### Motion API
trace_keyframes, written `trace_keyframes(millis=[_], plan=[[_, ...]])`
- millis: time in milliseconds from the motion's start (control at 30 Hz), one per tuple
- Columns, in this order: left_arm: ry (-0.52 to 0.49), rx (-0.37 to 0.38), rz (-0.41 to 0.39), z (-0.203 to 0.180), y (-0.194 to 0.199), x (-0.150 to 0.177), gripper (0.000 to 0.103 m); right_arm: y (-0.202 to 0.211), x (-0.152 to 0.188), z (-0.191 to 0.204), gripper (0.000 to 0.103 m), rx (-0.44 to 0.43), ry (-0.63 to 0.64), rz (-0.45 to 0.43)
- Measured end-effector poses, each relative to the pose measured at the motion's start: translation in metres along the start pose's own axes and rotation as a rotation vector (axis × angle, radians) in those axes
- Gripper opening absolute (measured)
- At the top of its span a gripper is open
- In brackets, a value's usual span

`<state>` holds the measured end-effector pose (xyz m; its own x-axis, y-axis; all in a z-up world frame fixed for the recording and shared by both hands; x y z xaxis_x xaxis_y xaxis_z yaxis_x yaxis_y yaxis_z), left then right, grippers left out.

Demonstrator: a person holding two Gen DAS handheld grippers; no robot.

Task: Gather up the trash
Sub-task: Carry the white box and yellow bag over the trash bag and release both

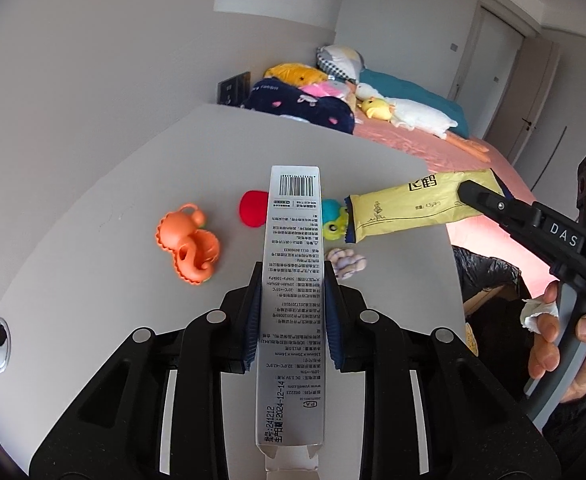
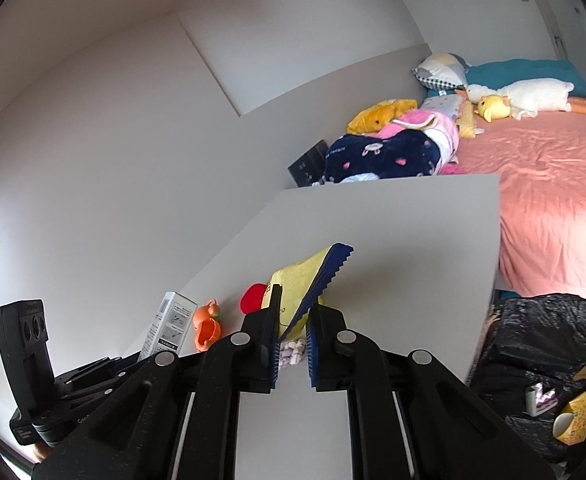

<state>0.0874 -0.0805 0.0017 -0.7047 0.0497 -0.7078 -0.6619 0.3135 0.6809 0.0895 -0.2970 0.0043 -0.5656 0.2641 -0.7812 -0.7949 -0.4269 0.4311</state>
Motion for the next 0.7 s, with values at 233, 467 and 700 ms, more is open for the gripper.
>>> trace_keyframes(millis=[233,467,700], plan=[[-0.022,0.009,-0.027,-0.020,0.004,-0.006,0.027,0.025,-0.001,-0.013,0.012,0.010,-0.018,-0.030],[-0.039,0.030,-0.022,-0.041,0.003,-0.004,0.027,0.054,0.000,-0.024,0.012,0.038,0.008,-0.052],[-0.061,0.047,0.001,-0.064,-0.001,0.004,0.027,0.080,0.004,-0.035,0.012,0.051,0.014,-0.080]])
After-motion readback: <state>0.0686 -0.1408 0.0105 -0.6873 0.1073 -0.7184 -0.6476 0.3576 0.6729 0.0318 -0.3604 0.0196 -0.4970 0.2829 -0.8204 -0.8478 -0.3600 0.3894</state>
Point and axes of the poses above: each gripper's, at about its wrist camera, not at the fingertips, and y roughly against the way its jaws point, z to its left, x to its underside, the point moved 3 cm from there along -y, roughly the way its jaws point, and after that the axes turned 3 degrees about y, right-handed, at the moved point
